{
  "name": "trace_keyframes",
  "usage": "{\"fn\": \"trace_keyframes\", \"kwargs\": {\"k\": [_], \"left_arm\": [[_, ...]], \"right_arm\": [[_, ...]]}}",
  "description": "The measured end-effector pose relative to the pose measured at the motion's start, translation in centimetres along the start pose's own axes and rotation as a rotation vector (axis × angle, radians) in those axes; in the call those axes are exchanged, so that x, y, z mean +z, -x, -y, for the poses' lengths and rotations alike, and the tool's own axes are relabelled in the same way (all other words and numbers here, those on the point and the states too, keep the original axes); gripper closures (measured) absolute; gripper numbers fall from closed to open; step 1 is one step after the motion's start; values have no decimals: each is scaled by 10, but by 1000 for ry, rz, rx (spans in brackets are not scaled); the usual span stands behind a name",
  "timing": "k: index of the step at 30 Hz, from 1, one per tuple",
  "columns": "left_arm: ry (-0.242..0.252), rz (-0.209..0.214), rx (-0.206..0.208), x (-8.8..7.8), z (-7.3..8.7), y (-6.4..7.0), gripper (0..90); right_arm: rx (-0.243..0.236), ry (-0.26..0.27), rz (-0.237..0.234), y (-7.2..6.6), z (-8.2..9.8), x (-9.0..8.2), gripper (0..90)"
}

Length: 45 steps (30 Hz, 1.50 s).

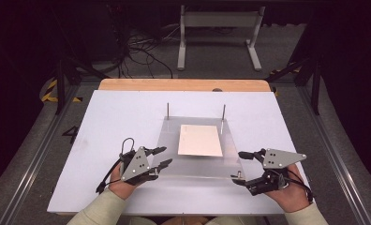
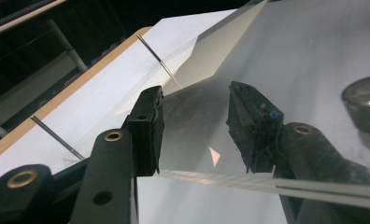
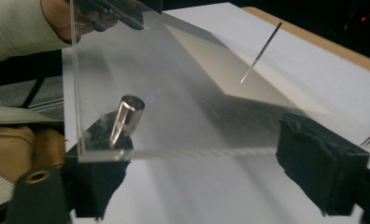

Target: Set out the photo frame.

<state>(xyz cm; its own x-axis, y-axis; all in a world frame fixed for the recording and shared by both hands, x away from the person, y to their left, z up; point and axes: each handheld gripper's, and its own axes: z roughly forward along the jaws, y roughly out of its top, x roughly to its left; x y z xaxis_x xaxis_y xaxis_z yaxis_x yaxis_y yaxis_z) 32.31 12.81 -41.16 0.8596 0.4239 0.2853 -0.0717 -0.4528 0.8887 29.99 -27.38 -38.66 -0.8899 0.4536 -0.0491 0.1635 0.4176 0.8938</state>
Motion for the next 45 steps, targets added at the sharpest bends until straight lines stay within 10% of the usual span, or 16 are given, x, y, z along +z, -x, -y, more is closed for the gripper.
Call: {"fn": "trace_keyframes", "kwargs": {"k": [11,19,34,45], "left_arm": [[9,8,-3,1,-1,1,552],[19,9,-15,-2,-7,2,574],[54,87,20,-32,-40,15,645],[111,102,25,-53,-60,21,667]], "right_arm": [[-120,76,23,8,4,19,341],[-106,142,71,4,1,18,480],[-24,77,82,-16,-30,-10,516],[-25,128,73,-29,-48,-28,528]]}}
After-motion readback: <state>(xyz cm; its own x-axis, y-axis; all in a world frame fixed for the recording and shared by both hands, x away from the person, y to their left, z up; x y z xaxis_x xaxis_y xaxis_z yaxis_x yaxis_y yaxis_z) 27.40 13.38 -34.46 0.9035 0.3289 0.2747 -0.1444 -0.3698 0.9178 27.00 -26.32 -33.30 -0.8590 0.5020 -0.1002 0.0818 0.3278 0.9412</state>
